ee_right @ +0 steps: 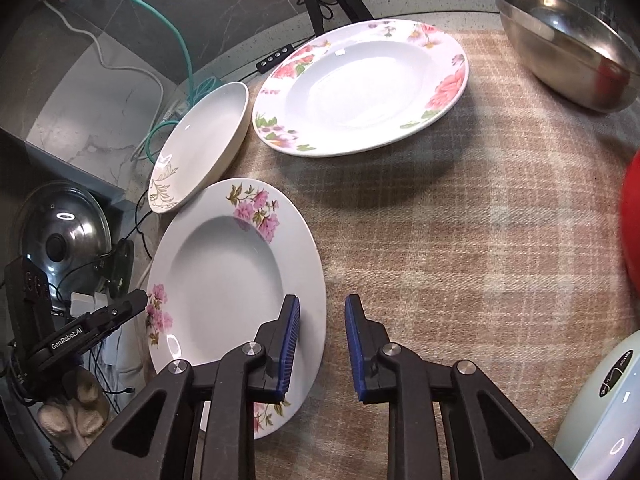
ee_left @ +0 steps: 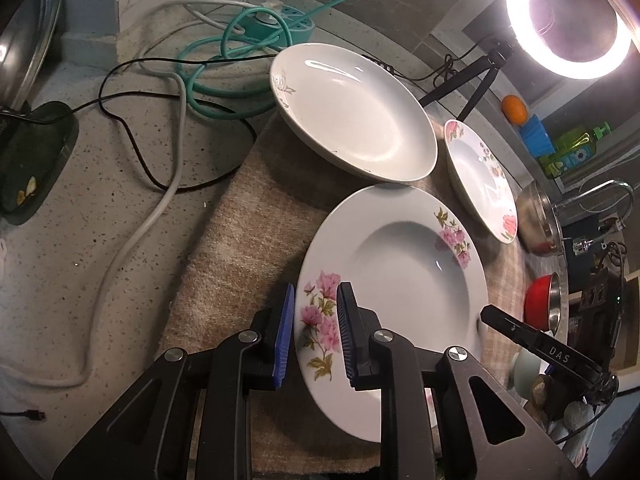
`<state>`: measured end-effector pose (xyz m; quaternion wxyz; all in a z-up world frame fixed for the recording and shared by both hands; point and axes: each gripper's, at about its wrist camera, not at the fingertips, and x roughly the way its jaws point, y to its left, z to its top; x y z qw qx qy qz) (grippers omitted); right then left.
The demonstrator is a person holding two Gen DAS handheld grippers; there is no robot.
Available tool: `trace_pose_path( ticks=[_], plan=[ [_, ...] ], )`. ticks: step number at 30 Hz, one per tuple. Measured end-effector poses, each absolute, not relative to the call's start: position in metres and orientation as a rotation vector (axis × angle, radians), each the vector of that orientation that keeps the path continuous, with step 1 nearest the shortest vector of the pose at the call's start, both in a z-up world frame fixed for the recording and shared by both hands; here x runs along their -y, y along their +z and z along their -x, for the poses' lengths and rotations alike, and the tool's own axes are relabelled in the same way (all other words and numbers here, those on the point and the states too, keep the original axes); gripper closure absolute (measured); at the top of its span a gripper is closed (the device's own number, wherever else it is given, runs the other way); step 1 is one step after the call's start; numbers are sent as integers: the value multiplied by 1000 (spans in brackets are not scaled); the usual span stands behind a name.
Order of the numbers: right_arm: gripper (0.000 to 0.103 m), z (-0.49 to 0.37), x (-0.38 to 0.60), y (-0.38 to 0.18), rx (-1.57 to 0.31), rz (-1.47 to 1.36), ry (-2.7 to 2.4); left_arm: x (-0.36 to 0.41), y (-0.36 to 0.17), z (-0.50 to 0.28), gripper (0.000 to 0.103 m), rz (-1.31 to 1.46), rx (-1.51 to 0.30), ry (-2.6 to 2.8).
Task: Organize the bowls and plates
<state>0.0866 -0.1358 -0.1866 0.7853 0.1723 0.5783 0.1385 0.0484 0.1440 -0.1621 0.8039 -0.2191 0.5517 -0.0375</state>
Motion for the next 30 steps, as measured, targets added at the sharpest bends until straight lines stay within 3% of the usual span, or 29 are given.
trace_pose_path(
  ticks=[10, 30],
  plan=[
    [87, -93, 132, -193, -1269, -412, 327, -146, -174, -55, 86, 489, -1216, -105],
    [86, -88, 134, -192, -1272, -392, 316, -133, -172, -54, 86, 444, -1216, -107]
  ],
)
